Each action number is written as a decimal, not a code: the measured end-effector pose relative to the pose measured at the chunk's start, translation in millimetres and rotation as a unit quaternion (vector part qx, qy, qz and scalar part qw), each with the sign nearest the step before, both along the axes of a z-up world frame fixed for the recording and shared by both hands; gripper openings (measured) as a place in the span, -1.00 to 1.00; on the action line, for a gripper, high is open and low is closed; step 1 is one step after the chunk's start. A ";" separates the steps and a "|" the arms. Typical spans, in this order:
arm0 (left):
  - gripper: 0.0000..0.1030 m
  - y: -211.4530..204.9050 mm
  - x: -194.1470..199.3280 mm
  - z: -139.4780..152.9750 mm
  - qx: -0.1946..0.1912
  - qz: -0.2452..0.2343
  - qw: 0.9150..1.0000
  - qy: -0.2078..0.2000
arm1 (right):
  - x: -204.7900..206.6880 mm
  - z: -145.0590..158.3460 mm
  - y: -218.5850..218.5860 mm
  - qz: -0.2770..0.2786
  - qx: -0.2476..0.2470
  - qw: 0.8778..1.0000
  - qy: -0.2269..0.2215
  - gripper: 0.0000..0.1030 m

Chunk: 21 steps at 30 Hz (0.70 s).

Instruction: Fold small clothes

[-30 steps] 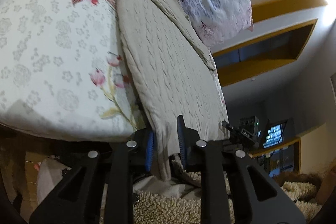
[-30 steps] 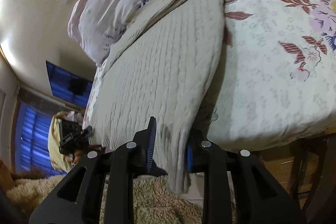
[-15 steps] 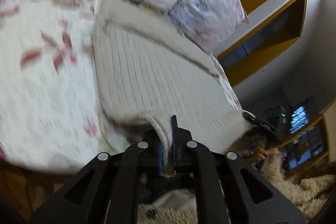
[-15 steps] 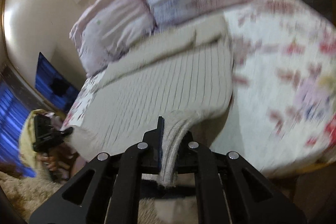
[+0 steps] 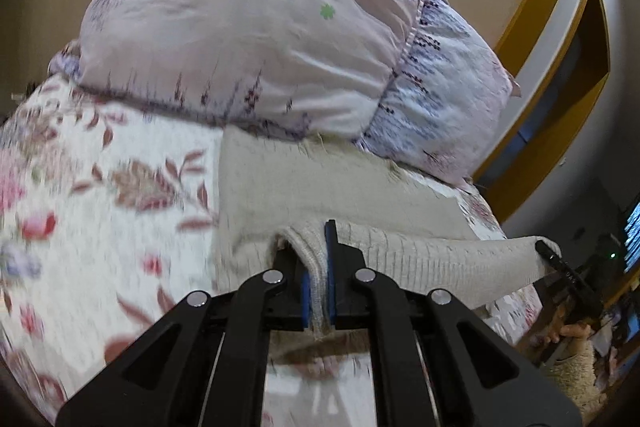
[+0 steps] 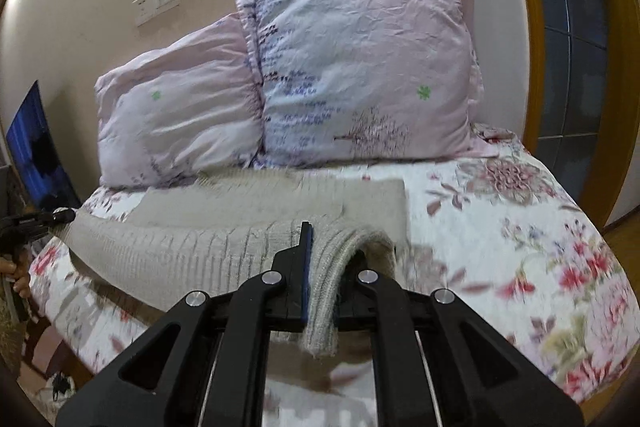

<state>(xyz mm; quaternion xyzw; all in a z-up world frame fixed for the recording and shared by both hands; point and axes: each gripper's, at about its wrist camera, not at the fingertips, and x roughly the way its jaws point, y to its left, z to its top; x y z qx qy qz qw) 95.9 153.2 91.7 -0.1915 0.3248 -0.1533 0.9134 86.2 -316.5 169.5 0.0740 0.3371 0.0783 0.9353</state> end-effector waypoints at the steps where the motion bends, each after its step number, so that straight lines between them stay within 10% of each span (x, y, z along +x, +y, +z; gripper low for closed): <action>1: -0.89 -0.3 12.4 3.4 0.004 0.003 1.000 -0.002 | 10.2 0.0 0.6 -0.003 0.000 1.000 -0.002 -0.86; 11: -0.89 0.5 111.9 0.4 -0.004 0.030 0.999 0.011 | 101.7 -33.2 -4.8 -0.043 0.032 0.998 0.024 -0.86; 21: -0.89 8.0 182.5 -71.1 -0.076 0.047 0.989 0.115 | 164.1 -118.3 -24.9 -0.086 0.109 0.978 0.153 -0.85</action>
